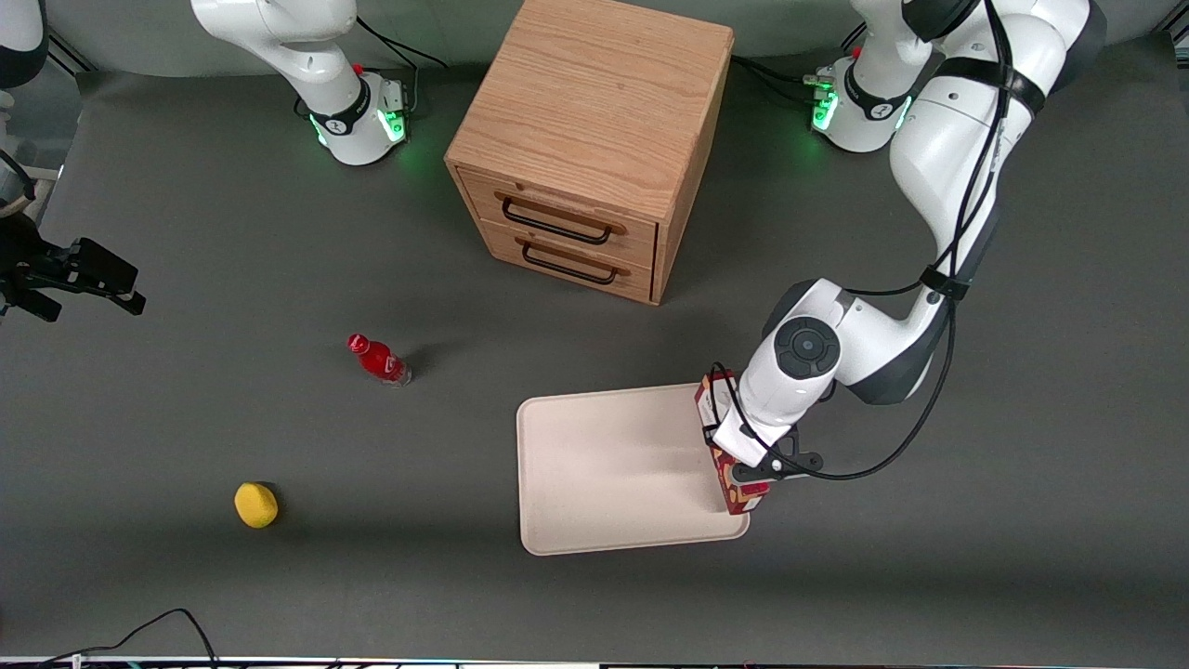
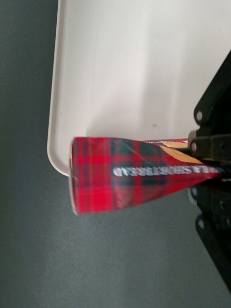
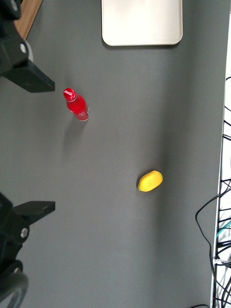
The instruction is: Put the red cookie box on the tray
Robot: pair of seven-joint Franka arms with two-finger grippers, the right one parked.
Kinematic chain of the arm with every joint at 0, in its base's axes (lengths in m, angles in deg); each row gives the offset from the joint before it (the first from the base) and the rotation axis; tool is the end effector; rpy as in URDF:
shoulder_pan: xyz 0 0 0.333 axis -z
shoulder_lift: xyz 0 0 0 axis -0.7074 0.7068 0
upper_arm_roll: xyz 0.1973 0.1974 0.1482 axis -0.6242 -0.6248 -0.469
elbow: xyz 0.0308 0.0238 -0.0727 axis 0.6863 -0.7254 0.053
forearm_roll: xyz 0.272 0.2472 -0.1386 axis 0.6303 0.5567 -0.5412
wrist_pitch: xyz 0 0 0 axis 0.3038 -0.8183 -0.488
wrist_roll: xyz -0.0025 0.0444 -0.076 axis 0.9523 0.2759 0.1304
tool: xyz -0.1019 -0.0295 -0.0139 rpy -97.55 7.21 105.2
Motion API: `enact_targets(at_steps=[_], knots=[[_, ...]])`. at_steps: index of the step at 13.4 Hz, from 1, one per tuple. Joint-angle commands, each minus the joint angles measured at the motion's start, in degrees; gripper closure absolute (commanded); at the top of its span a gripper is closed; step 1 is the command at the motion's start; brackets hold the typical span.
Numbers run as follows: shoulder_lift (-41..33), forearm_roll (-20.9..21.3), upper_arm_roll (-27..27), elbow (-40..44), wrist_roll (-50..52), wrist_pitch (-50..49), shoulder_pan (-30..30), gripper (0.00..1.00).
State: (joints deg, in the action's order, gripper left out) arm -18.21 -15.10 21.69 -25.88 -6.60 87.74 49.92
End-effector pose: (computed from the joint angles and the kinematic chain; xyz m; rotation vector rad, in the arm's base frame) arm 0.6572 -0.3066 0.2551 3.0503 0.2261 0.2150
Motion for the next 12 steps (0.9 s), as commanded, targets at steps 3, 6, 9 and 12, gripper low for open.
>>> enact_targets(at_steps=[3,6,9,12], knots=[[-2.2,0.7,0.4,0.0,1.5,-0.7,-1.5,0.0],[-9.3,-4.4,0.7,0.1,0.2,-10.9,-3.1,0.0],[-18.5,-13.7,-1.5,1.4,-10.7,-23.9,-4.5,0.0],[-27.9,-23.2,-12.4,2.9,-27.2,-38.1,-3.8,0.0]])
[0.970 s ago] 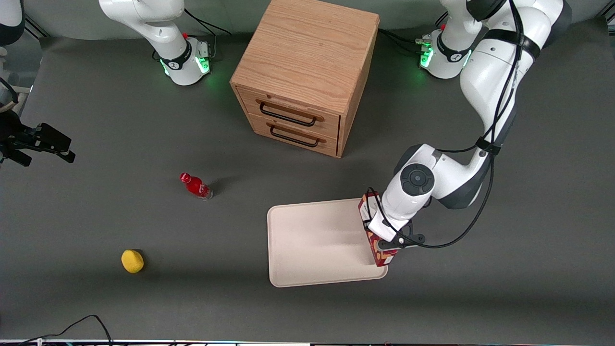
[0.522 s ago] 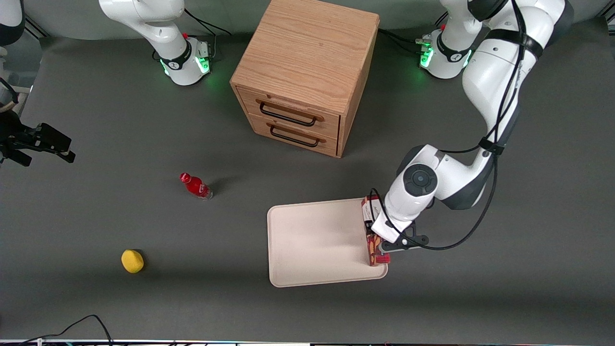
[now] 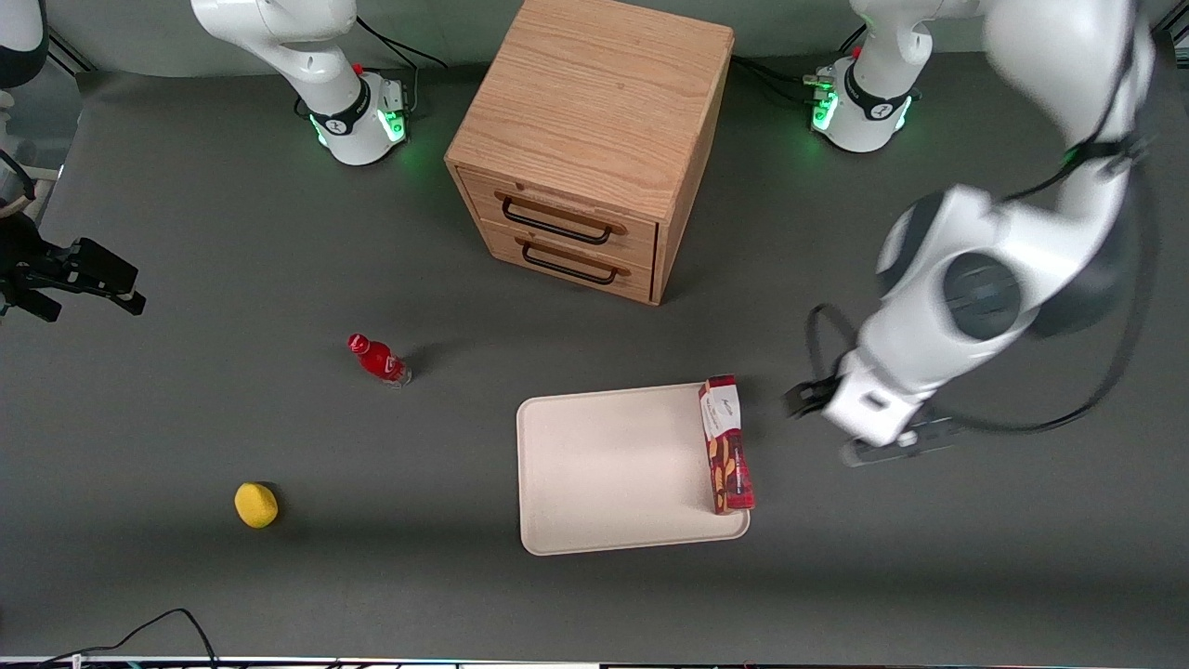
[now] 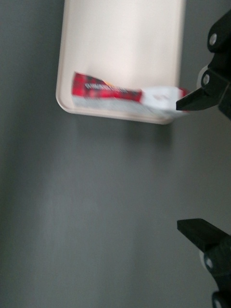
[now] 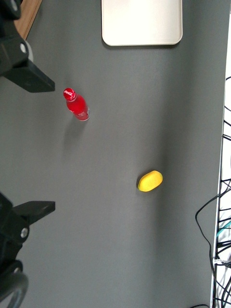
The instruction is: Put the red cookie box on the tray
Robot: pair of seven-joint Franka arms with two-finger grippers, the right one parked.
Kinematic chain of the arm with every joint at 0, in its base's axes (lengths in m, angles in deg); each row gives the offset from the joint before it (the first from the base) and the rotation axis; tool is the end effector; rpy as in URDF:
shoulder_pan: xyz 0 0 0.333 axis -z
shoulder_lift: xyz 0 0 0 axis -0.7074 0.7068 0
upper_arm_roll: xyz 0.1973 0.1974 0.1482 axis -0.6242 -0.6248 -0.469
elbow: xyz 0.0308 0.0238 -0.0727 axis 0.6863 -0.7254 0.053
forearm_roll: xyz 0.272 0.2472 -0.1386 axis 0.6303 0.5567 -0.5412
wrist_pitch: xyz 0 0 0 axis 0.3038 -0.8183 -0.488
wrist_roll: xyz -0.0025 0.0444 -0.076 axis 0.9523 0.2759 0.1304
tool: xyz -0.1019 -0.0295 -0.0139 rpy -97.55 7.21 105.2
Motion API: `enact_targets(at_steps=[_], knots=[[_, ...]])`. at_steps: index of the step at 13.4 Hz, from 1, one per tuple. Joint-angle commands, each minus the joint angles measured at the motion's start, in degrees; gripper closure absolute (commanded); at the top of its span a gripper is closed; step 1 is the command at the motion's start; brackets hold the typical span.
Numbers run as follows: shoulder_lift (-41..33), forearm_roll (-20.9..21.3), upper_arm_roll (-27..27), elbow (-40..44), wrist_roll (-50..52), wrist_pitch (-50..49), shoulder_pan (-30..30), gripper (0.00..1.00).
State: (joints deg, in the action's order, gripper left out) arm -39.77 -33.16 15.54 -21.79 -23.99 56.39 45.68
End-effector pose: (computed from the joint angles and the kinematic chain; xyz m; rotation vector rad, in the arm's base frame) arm 0.6453 -0.1855 0.4771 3.1124 0.2594 -0.0243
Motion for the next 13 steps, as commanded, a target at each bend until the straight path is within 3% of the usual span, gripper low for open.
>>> enact_targets(at_steps=[1,4,8,13], knots=[[-9.0,-6.7,-9.5,-1.2,-14.5,-11.0,0.6,0.0],[-17.6,-9.4,-18.0,-3.5,-28.3,-21.8,0.9,0.0],[-29.5,-8.6,-22.8,-15.2,-33.8,-22.2,1.3,0.0],[-25.7,-8.1,-22.8,-7.9,-33.7,-26.6,1.5,0.0]])
